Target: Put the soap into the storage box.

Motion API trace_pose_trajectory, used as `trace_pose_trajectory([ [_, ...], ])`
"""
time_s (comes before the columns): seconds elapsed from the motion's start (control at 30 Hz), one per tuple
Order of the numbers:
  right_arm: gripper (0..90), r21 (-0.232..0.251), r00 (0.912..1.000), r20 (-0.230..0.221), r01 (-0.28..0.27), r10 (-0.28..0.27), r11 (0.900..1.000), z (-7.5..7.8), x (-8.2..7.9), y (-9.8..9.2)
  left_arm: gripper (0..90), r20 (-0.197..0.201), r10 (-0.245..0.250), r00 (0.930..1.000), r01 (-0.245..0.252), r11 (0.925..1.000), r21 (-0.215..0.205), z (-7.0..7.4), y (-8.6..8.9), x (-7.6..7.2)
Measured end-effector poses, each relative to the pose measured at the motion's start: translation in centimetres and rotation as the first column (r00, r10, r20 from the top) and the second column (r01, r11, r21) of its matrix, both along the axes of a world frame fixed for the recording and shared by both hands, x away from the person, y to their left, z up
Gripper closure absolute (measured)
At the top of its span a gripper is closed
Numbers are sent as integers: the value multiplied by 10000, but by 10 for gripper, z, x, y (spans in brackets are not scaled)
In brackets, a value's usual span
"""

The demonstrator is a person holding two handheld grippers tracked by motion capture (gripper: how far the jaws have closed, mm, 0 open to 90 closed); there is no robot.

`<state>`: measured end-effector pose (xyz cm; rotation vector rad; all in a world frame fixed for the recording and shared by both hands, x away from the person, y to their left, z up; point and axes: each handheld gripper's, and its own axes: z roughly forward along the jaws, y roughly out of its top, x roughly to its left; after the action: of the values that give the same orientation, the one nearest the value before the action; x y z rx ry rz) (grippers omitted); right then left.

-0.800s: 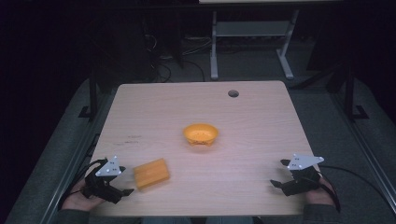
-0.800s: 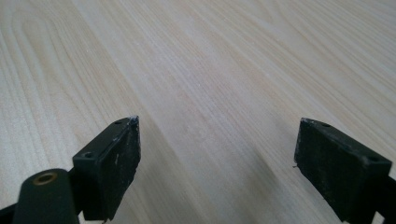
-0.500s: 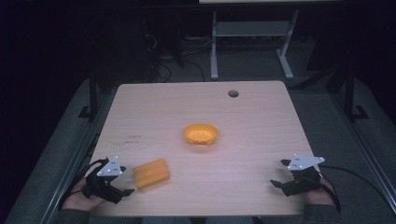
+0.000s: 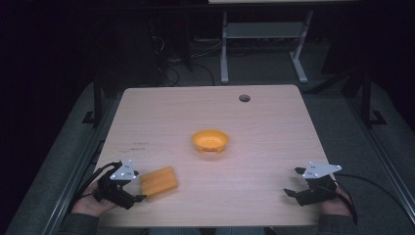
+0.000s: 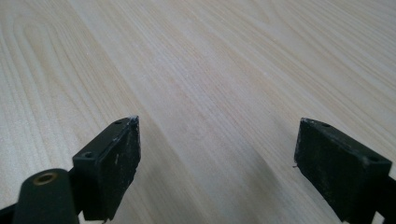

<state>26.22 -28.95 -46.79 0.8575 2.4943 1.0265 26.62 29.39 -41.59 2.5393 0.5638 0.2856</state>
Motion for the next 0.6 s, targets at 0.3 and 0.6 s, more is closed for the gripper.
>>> trace_pose_trajectory([
  [0.3,140,55,10000,42,15,-15,10000,1,-1,-1,163,-13,-356,9994,357,9988,339,3,-17,10],
  [0.6,140,47,10000,65,-29,29,10000,1,-1,-1,163,-192,-451,9988,461,9976,520,-1,-27,20],
])
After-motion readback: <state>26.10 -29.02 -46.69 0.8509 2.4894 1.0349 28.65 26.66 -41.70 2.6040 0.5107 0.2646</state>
